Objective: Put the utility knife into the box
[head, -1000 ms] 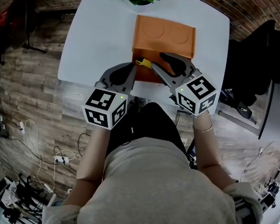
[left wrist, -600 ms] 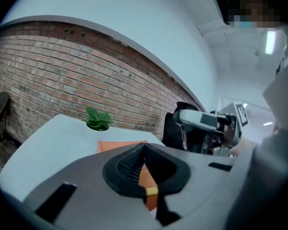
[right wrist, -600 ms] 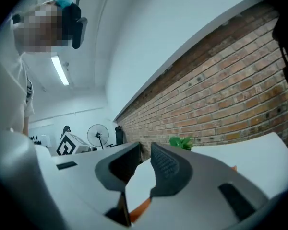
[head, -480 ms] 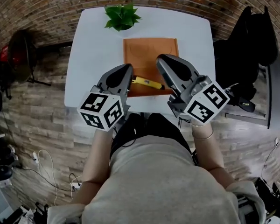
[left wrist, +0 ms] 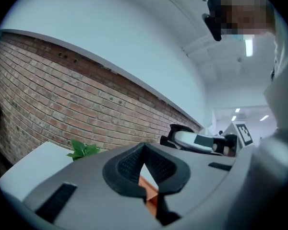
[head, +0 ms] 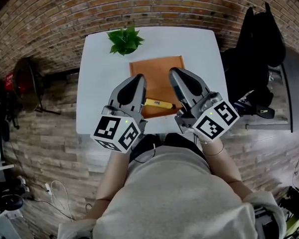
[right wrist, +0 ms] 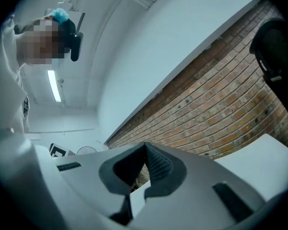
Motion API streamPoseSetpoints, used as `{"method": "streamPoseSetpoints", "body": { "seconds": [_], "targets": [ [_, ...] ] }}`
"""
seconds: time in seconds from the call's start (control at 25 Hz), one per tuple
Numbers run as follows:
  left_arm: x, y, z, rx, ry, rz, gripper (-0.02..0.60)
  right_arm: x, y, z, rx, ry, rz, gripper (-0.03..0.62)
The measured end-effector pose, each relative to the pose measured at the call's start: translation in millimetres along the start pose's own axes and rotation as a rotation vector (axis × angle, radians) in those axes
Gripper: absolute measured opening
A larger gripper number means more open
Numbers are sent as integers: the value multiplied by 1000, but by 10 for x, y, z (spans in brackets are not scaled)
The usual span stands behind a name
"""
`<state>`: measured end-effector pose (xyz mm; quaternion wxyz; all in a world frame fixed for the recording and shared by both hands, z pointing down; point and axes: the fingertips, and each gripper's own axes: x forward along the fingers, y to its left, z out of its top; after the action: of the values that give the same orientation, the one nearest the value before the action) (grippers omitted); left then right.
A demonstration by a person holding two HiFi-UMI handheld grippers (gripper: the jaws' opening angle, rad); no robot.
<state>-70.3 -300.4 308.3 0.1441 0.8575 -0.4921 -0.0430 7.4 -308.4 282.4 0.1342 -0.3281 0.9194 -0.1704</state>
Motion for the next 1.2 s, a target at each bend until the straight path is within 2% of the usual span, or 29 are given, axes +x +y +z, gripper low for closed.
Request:
{"method": "streamPoseSetpoints", "body": {
  "seconds": [0.24,0.6,1.2],
  "targets": [
    [81,-84,-90,53,67,-21,6,-14,29,-55,-12,7,-11,-2],
    [81,-124,-162,46,83,-30,6,-52,-36,-130,5,25,-42,-2],
    [83,-225,-243,46,107,-35,6,-89,-48,-275,1,82,-37,-2]
  ]
}}
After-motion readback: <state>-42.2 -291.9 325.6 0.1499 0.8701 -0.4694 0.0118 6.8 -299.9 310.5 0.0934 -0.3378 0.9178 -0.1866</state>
